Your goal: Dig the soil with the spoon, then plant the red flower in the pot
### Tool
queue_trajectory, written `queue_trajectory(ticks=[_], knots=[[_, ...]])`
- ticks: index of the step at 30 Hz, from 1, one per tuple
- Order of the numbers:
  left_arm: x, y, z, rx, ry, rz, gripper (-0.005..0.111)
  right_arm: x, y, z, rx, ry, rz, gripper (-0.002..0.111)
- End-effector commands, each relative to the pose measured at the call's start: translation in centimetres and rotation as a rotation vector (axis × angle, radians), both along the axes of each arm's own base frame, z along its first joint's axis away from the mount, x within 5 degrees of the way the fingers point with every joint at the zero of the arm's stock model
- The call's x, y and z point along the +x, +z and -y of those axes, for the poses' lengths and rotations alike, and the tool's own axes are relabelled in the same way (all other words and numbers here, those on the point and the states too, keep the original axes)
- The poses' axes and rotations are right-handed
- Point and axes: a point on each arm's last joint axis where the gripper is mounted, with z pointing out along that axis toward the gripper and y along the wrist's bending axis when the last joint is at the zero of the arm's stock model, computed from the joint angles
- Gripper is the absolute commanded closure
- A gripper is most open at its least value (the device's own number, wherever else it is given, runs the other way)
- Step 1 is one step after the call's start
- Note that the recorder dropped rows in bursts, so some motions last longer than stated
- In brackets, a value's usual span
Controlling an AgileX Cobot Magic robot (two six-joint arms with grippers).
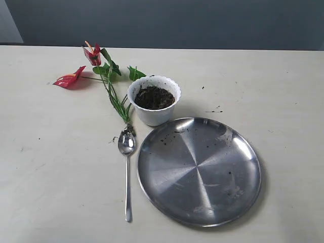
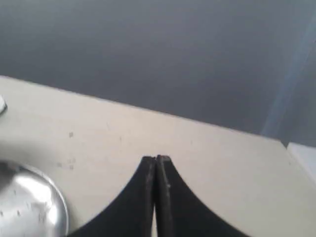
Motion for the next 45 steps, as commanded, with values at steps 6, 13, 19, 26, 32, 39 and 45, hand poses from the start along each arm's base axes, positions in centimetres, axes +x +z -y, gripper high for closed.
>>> queue_trajectory(ticks=[6,13,19,26,32,39,45], knots=[[0.0,0.1,0.0,-0.004,-0.005,0.004,0.105,-0.4,3.4,0.2,0.644,0.048,0.346,0.108],[0.0,0.1,0.0,-0.004,-0.005,0.004,0.105,-0.1,1.8,-0.1,1.100,0.032,0.125,0.108],[0.0,0.1,0.0,-0.004,-0.005,0.004,0.105,-0.1,1.4,-0.3,1.105,0.032,0.067,0.108],[0.0,0.1,0.0,-0.004,-0.005,0.004,0.105,-0.3,1.8,-0.8,1.007,0.053,-0.003,0.108],[0.0,0.1,0.0,-0.004,-0.005,0.004,0.105,-1.0,8.0,-2.0,0.673,0.185,-0.045,0.108],[0.0,0.1,0.0,-0.004,-0.005,0.004,0.105,3.1,14.4,-5.5,0.428,0.537,-0.276,0.109],[0.0,0.1,0.0,-0.004,-0.005,0.004,0.105,9.5,15.8,-7.0,0.446,0.602,-0.427,0.109]])
